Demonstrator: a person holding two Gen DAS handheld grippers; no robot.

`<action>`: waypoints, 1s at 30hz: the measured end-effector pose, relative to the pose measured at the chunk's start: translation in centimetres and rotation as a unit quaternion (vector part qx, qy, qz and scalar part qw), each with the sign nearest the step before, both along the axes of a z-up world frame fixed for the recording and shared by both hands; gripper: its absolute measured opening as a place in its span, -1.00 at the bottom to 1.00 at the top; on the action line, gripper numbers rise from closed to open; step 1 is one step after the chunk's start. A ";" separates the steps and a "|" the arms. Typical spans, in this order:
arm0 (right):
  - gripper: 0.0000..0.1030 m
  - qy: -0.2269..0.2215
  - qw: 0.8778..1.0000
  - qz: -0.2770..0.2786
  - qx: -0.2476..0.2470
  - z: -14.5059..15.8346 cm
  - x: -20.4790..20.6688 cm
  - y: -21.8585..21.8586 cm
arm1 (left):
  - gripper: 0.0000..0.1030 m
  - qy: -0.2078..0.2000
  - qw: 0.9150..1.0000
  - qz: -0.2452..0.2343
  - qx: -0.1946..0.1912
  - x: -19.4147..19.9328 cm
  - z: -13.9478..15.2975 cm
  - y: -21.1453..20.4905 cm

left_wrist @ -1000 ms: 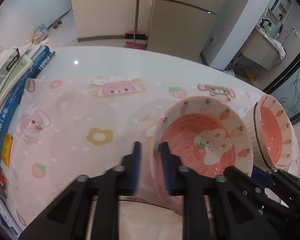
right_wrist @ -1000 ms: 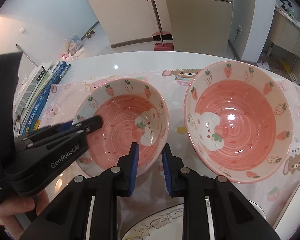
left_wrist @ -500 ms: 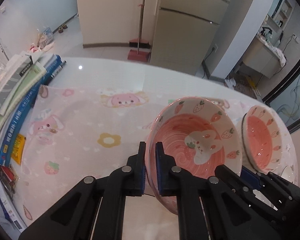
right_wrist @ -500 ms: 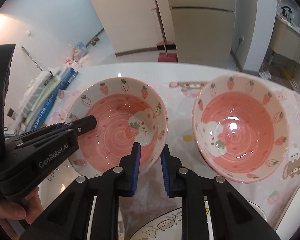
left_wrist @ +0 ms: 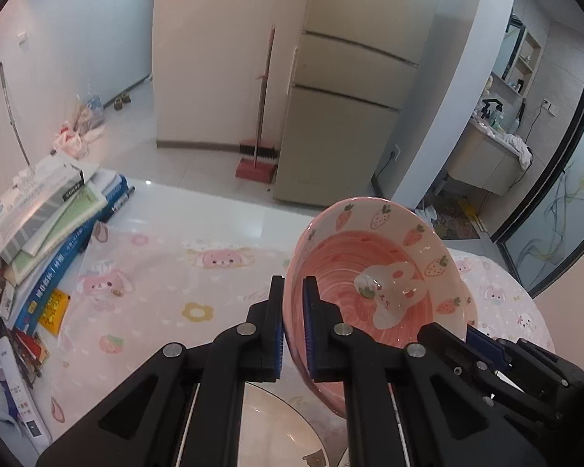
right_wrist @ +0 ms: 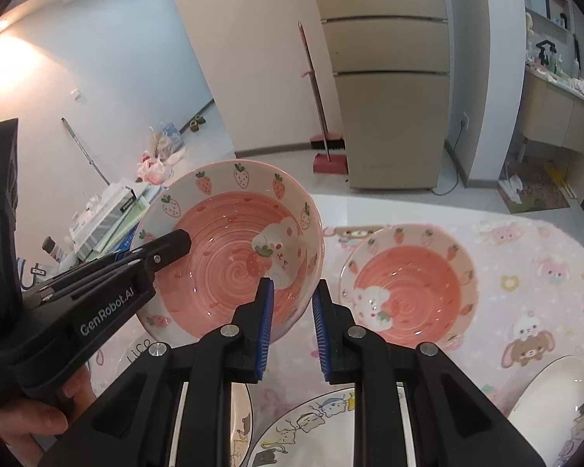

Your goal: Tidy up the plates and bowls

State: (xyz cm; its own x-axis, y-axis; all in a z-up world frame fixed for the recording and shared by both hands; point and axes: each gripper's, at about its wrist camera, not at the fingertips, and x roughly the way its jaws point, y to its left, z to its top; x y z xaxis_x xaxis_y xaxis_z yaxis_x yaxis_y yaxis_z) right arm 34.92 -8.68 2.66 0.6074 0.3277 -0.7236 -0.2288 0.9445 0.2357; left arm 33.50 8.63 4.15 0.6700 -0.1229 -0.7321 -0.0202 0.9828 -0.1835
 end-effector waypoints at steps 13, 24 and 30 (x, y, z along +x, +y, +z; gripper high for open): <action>-0.57 -0.049 0.998 -0.009 0.037 6.3 -2.4 -7.8 | -0.83 -0.059 0.997 -0.028 0.040 -1.4 6.2 -6.7; -0.57 -0.028 0.998 -0.047 0.023 2.9 -1.5 -11.8 | -0.83 -0.037 0.997 -0.057 0.039 0.3 2.8 -11.9; -0.57 -0.017 0.999 -0.044 0.016 1.5 -0.3 -11.0 | -0.82 -0.024 0.998 -0.062 0.022 1.1 0.7 -11.2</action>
